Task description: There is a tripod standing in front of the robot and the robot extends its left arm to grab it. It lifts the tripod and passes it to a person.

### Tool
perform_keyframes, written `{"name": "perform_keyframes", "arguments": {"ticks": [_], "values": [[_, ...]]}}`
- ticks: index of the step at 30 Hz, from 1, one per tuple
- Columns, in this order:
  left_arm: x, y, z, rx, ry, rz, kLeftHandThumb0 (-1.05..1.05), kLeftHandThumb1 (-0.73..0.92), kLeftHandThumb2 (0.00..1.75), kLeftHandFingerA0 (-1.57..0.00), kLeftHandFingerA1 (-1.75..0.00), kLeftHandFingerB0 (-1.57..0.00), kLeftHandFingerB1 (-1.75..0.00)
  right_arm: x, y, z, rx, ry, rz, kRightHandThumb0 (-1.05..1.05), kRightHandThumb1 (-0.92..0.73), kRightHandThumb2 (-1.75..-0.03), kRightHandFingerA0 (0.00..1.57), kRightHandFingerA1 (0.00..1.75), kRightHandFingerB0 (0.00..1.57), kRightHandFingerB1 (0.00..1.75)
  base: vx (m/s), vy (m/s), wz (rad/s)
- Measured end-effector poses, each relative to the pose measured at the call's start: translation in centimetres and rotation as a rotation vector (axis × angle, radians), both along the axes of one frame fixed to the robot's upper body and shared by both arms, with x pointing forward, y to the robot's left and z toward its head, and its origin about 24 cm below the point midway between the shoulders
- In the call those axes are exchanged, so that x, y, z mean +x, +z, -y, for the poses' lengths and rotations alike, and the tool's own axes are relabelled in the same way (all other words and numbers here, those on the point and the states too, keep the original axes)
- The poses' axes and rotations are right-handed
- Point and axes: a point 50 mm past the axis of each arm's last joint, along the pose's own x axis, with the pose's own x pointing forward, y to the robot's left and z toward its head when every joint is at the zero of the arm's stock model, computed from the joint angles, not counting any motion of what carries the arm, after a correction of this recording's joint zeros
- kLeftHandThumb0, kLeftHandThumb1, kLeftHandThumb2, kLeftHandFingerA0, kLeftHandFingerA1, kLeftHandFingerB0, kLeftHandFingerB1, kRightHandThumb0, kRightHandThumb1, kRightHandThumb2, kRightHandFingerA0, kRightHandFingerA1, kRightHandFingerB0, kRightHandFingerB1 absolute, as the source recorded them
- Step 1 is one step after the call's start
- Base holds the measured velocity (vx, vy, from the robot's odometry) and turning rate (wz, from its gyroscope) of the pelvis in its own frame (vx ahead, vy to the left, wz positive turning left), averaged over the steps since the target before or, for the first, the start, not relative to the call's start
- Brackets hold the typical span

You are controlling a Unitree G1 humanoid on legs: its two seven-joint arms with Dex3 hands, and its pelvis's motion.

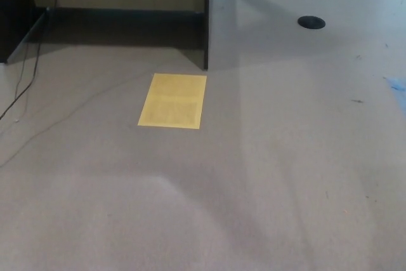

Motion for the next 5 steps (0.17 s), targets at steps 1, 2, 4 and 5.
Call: {"name": "perform_keyframes", "arguments": {"ticks": [1, 2, 4, 5], "values": [[-0.02, -0.02, 0.01, 0.001, 0.000, -0.001, -0.23, 0.41, 0.54, -0.09, -0.27, -0.08, -0.24, -0.01, -0.01, 0.00, 0.000, 0.001, -0.001, -0.72, -0.77, -0.64, 0.45, 0.36, 0.35, 0.33, 0.00, 0.000, 0.00], [-0.03, -0.03, 0.03, 0.003, -0.001, -0.001, -0.22, 0.26, 0.71, 0.00, -0.41, 0.00, -0.38, -0.02, -0.01, -0.01, -0.001, 0.003, -0.002, -0.72, -0.77, -0.64, 0.44, 0.35, 0.34, 0.32, 0.00, 0.000, 0.00], [-0.04, -0.06, 0.06, 0.005, -0.004, -0.003, -0.27, 0.40, 0.56, -0.08, -0.27, -0.08, -0.24, -0.04, -0.03, -0.02, -0.002, 0.006, -0.005, -0.71, -0.78, -0.64, 0.45, 0.36, 0.34, 0.33, 0.00, 0.000, 0.00], [-0.04, -0.06, 0.07, 0.006, -0.006, -0.004, -0.28, 0.39, 0.56, -0.09, -0.28, -0.09, -0.23, -0.05, -0.03, -0.02, -0.003, 0.007, -0.006, -0.71, -0.77, -0.63, 0.45, 0.35, 0.35, 0.33, 0.00, 0.000, 0.00]]}}
